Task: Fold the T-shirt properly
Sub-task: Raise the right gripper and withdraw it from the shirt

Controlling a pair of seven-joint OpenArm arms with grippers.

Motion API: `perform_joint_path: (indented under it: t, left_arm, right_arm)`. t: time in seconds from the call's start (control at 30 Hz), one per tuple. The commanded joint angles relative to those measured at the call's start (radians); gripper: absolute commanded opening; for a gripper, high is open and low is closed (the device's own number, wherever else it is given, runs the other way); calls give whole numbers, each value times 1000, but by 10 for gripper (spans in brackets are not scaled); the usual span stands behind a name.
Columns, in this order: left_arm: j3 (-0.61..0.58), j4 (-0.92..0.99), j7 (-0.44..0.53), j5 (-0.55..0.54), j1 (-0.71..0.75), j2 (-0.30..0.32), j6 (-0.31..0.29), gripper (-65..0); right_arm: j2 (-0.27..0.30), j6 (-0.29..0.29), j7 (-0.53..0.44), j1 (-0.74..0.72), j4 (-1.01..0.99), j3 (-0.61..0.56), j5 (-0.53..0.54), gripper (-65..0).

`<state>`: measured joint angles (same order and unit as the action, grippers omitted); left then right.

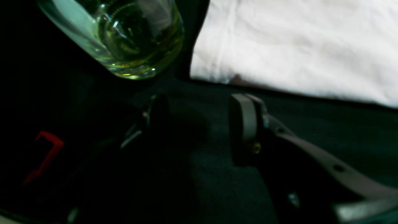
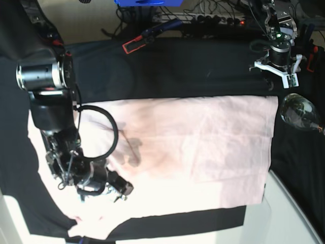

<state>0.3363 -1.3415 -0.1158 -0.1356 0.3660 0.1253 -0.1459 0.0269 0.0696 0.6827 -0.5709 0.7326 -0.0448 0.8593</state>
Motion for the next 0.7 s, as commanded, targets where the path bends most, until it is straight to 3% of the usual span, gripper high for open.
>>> perform_joint_path:
  t: [0.0, 0.13, 0.27, 0.4, 0.5, 0.67]
  left_arm:
    - [5, -13, 21, -3, 0, 14, 6, -349]
    - [5, -13, 23, -3, 0, 14, 6, -349]
    - [1, -16, 21, -3, 5, 14, 6, -349]
    - [-1, -23, 28, -3, 29, 12, 6, -349]
    - [-3, -22, 29, -5, 41, 12, 6, -358]
    - [-7, -16, 23, -11, 38, 6, 2, -532]
  right_arm:
    - [28, 19, 2, -11, 104, -4, 19, -351]
    - [106, -78, 30, 133, 397, 4, 24, -487]
    - [167, -92, 30, 314, 557, 64, 25, -570]
    - [173, -92, 32, 496, 674, 277, 24, -576]
    - [204, -89, 32, 579, 707, 357, 24, -576]
    - [232, -87, 32, 658, 704, 392, 24, -576]
